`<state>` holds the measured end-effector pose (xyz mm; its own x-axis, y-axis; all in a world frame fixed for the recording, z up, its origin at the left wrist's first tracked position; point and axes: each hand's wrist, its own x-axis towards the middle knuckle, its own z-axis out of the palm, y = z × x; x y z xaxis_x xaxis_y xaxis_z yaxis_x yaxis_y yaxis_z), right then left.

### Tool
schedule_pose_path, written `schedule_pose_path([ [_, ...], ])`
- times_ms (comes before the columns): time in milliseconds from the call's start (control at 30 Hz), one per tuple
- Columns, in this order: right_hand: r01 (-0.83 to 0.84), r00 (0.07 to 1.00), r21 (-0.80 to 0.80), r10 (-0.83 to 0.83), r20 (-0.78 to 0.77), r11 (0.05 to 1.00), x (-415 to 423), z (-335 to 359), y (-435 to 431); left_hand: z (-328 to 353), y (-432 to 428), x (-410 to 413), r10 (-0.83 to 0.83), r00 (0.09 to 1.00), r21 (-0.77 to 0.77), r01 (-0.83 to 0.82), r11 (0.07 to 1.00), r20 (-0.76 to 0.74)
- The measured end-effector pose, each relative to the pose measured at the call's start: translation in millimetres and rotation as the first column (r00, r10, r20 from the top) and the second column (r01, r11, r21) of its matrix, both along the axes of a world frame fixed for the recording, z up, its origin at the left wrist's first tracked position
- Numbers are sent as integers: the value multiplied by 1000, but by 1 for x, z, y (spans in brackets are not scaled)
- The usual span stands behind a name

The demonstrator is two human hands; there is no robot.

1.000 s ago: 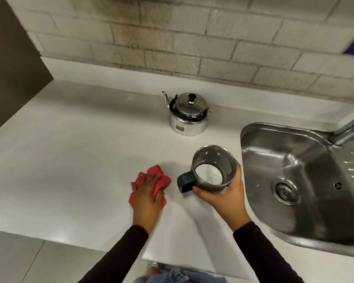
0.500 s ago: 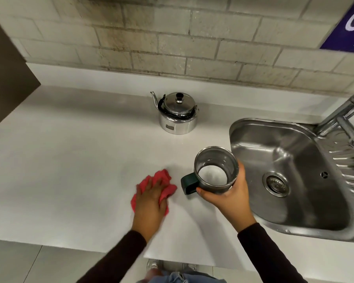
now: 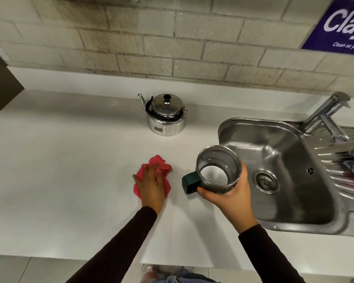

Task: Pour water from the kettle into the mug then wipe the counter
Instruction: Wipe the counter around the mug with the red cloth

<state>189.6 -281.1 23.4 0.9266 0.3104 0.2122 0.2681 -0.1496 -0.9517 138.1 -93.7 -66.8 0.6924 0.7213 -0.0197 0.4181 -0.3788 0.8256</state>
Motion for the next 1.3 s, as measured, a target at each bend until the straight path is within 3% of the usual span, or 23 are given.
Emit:
schedule_pose_path([
  [67, 2, 1000, 0, -2, 12, 1000, 3, 1, -3, 2, 1, 6, -159, 987, 40, 158, 987, 25],
  [133, 9, 999, -9, -9, 32, 1000, 6, 1, -5, 3, -3, 5, -342, 939, 182, 342, 922, -32],
  [233, 13, 999, -20, -12, 51, 1000, 10, 0, -6, -3, -12, -10, -552, 795, 357, 606, 711, -251],
  [367, -4, 999, -18, 4, 33, 1000, 15, -2, -5, -13, -16, -50, -686, 648, 410, 753, 514, -331],
  [467, -30, 999, -41, 31, 19, 999, 18, -7, 0, -17, 8, -89, -718, 605, 477, 771, 422, -344],
  [533, -56, 998, -47, 56, -9, 997, 18, -11, 6, -12, 36, -109, -698, 640, 503, 739, 447, -320],
  [600, -84, 996, -54, 82, -37, 995, 13, -17, 14, -5, 68, -118, -644, 710, 498, 684, 533, -285],
  [767, -182, 982, -63, 177, -66, 981, -3, -31, 47, 3, 126, -107, -377, 877, 448, 476, 757, -297],
  [900, -240, 968, -51, 235, -88, 969, -18, -44, 80, 2, 134, -98, -191, 951, 437, 283, 854, -241],
  [1100, -290, 949, -28, 283, -136, 957, -37, -56, 115, 2, 110, -124, -134, 977, 420, 191, 887, -164],
  [1300, -281, 950, -33, 273, -152, 959, -39, -62, 129, -6, 61, -174, -238, 950, 435, 305, 847, -202],
])
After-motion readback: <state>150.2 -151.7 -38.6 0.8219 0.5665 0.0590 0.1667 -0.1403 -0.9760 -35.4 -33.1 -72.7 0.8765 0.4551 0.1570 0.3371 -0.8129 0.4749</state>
